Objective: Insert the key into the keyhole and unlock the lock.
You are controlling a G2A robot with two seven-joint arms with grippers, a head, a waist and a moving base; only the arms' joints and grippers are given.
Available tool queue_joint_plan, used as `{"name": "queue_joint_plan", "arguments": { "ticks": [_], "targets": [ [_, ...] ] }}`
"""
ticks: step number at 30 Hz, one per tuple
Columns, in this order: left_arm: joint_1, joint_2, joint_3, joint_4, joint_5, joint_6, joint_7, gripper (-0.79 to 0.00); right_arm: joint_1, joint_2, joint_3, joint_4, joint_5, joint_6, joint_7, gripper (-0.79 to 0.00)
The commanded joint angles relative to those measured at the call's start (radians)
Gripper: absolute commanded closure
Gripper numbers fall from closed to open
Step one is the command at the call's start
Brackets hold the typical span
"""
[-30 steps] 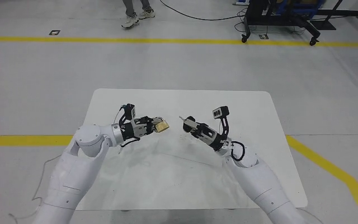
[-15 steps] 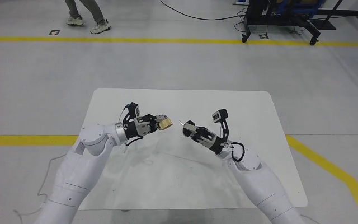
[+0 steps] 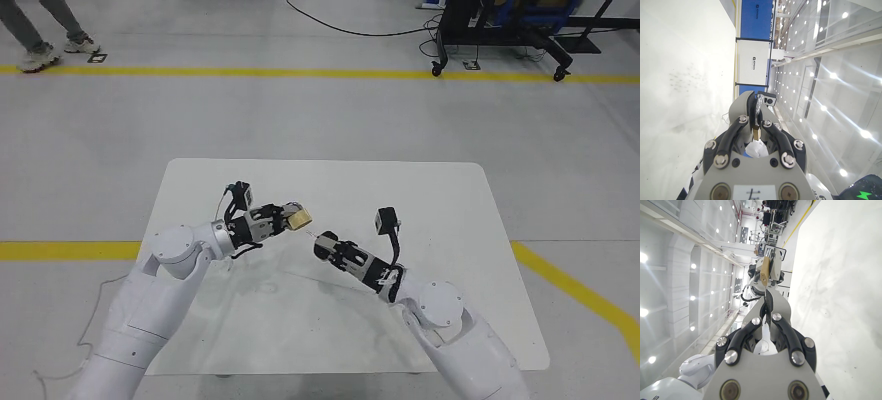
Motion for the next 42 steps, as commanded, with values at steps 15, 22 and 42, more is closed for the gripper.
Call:
{"name": "queue_joint_plan", "arguments": {
  "ticks": [15,22,42],
  "targets": [
    [0.054,0.013,-0.059,-0.047,0.022,0.008,0.021,0.000,0.023,-0.017,-0.071,0.006,-0.093,0.044,-0.141,0.000],
    [0.061,0.014,-0.067,-0.057,0.026,0.005,0.023,0.000,0.023,-0.021,-0.078,-0.011,-0.112,0.050,-0.169,0.000],
    [0.066,0.012,-0.069,-0.071,0.036,0.005,0.032,0.000,0.030,-0.029,-0.088,-0.029,-0.137,0.082,-0.196,0.000]
  ]
}}
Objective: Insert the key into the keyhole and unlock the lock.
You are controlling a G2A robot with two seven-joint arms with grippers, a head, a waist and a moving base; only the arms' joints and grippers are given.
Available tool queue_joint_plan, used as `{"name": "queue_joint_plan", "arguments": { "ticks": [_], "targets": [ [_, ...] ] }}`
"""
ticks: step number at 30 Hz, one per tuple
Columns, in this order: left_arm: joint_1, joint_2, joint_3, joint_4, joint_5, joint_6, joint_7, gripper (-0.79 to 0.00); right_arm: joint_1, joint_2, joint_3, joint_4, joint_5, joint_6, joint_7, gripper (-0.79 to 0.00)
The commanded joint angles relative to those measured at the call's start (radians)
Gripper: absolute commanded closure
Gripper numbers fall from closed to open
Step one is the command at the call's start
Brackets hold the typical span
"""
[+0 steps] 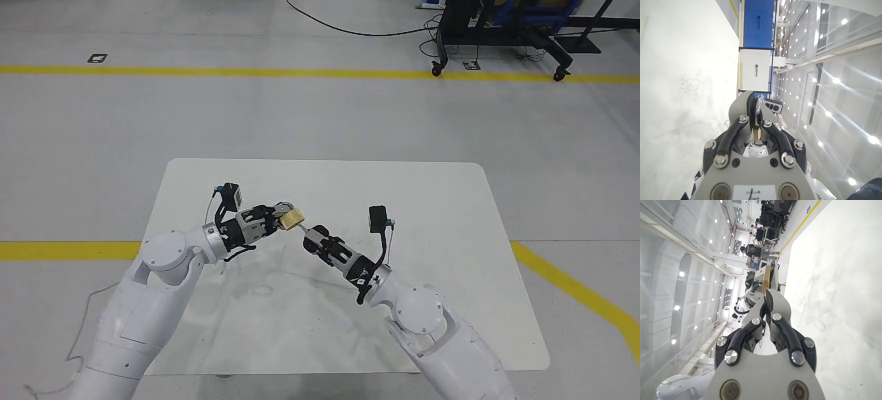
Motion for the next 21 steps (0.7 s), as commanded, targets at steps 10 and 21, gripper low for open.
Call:
{"name": "queue_joint_plan", "arguments": {
  "ticks": [10,21],
  "targets": [
    [0.004,0.000,0.000,-0.015,0.003,0.001,-0.007,0.000,0.008,-0.007,-0.010,0.000,-0.010,0.010,-0.026,0.000],
    [0.007,-0.003,0.003,-0.015,-0.008,0.006,0.005,0.000,0.011,-0.014,-0.033,-0.003,-0.072,0.026,-0.069,0.000]
  ]
}}
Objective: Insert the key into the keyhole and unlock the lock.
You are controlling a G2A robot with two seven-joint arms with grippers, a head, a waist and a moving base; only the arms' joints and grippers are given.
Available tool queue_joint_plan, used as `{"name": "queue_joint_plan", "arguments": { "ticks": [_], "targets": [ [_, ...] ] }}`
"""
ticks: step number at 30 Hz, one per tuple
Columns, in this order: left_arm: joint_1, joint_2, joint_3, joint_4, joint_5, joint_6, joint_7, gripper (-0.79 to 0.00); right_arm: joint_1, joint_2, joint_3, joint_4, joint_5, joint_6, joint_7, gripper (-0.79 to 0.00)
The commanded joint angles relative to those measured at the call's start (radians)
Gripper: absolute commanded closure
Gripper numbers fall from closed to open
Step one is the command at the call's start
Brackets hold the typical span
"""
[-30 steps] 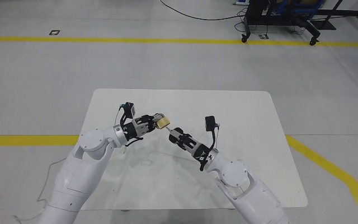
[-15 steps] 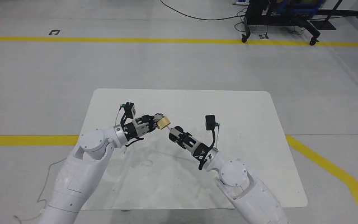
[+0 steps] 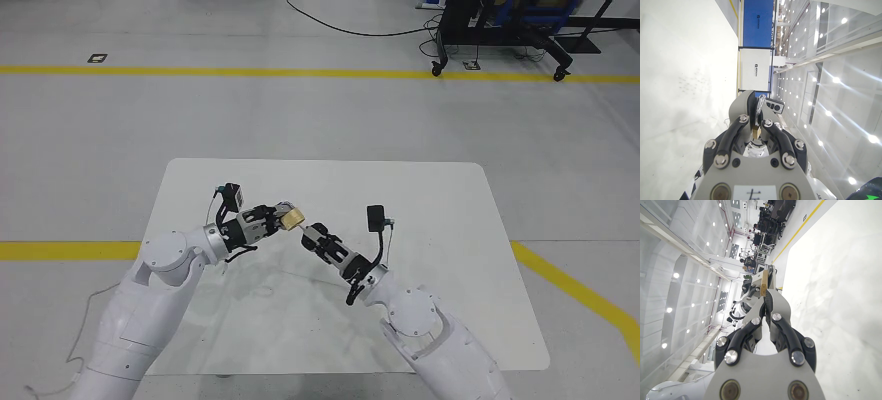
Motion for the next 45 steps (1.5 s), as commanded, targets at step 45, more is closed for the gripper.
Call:
{"name": "queue_joint_plan", "arguments": {
  "ticks": [45],
  "targets": [
    [0.028,-0.020,0.032,-0.042,0.003,0.033,0.130,0.000,0.018,-0.040,-0.010,0.022,-0.025,0.114,-0.145,0.000]
  ]
}}
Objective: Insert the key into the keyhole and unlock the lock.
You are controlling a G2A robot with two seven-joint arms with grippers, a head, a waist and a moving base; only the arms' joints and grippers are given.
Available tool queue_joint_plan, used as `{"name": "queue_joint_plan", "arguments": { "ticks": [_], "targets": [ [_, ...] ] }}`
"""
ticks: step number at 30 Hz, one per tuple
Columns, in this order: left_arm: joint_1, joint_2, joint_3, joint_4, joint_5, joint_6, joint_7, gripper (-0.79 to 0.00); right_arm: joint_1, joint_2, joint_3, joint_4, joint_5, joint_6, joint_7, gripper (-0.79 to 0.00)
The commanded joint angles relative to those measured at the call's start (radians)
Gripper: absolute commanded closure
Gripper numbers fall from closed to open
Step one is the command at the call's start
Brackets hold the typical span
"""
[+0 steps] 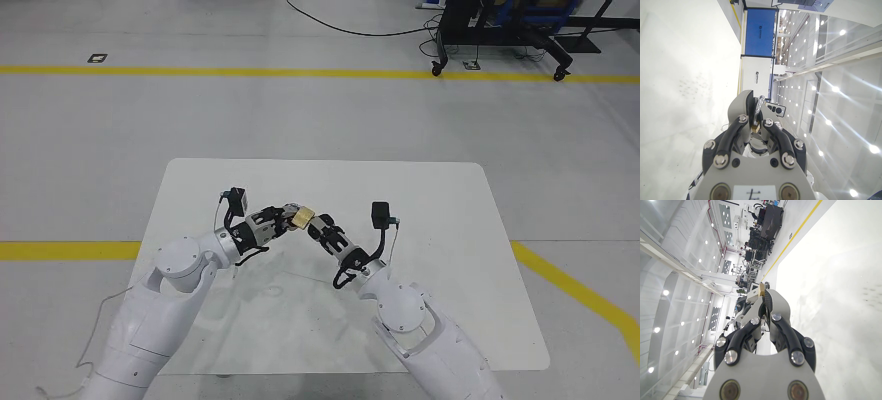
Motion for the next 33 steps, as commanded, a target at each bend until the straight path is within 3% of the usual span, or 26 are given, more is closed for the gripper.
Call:
{"name": "queue_joint_plan", "arguments": {
  "ticks": [1,10,16,33],
  "targets": [
    [0.000,0.000,-0.001,0.001,-0.007,0.008,-0.001,0.000,0.000,-0.001,0.001,0.000,-0.002,0.003,0.000,0.000],
    [-0.006,-0.005,0.000,0.020,-0.062,0.087,-0.006,0.000,0.005,-0.006,0.005,0.005,0.003,0.040,0.014,0.000],
    [-0.011,-0.008,0.003,0.032,-0.077,0.101,-0.009,0.000,0.008,-0.011,0.007,0.015,0.009,0.051,0.015,-0.068],
    [-0.020,-0.011,0.006,0.046,-0.071,0.104,-0.015,0.000,-0.004,-0.016,0.026,0.000,0.003,0.036,0.027,-0.114]
  ]
}}
